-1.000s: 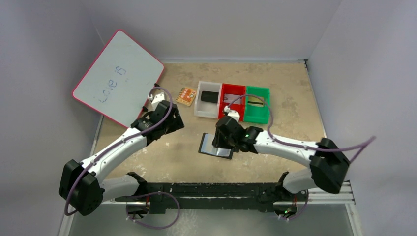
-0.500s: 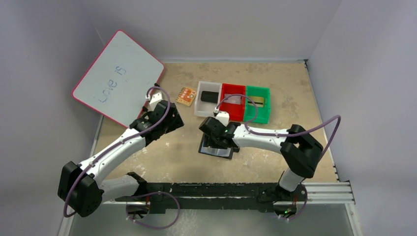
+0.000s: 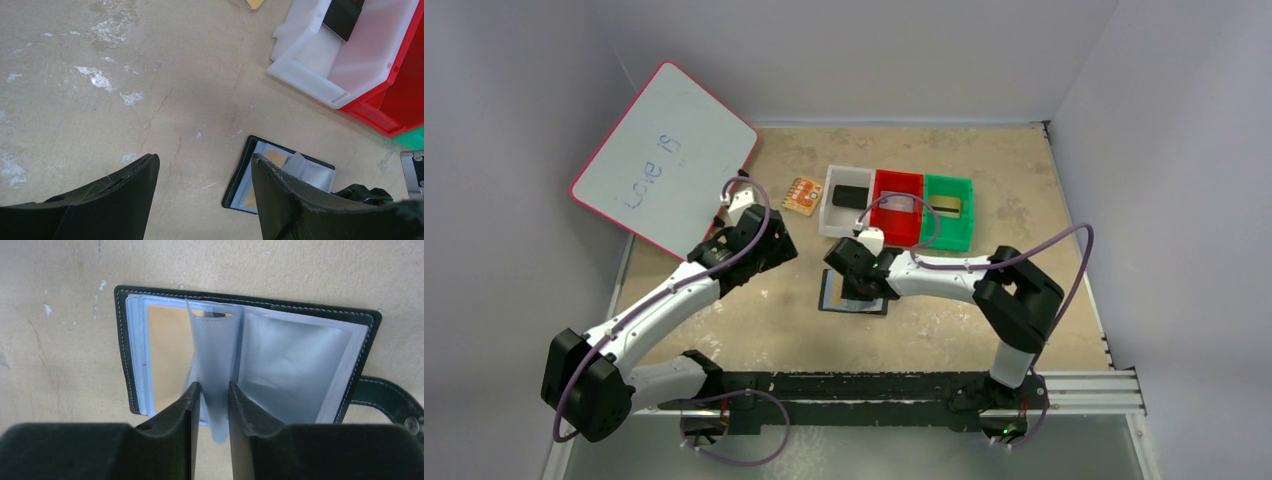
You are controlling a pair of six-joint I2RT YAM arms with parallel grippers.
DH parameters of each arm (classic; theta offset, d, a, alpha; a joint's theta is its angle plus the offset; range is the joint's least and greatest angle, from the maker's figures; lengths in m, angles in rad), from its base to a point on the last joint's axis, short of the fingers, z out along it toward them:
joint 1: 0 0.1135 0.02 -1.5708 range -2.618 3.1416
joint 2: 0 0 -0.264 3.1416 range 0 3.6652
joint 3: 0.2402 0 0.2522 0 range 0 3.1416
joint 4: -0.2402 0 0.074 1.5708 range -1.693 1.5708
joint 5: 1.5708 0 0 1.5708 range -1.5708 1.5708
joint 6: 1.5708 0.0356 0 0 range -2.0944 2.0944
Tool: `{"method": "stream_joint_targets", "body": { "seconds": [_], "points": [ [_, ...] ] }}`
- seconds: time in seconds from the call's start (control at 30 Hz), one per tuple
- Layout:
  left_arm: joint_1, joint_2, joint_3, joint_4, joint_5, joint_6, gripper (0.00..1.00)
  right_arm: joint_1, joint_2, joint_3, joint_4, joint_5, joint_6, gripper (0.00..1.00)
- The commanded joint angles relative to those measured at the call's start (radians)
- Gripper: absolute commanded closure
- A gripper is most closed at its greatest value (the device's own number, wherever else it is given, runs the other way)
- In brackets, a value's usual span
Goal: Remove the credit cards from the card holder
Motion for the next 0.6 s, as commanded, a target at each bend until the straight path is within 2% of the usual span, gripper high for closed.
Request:
{"method": "stream_joint_targets", "body": {
  "seconds": [0.0, 0.17, 0.4, 0.57],
  "points": [
    [0.004, -0.025, -0.009, 0.025, 0.013, 0.008, 0.33, -0.005, -0.020, -0.076, 0.096, -0.050, -0.066, 0.78],
    [0.003, -0.024, -0.028, 0.094, 0.118, 0.025, 0.33, -0.030, -0.096, -0.196, 0.279, -0.157, -0.105, 0.82],
    [-0.001, 0.045, -0.108, 0.408, 0.462, -0.035, 0.33, -0.153, -0.173, -0.429, 0.670, -0.417, -0.109, 0.82],
    [-0.025, 0.142, -0.101, 0.521, 0.545, -0.049, 0.33, -0.189, -0.190, -0.552, 0.864, -0.484, -0.064, 0.80]
  ]
}}
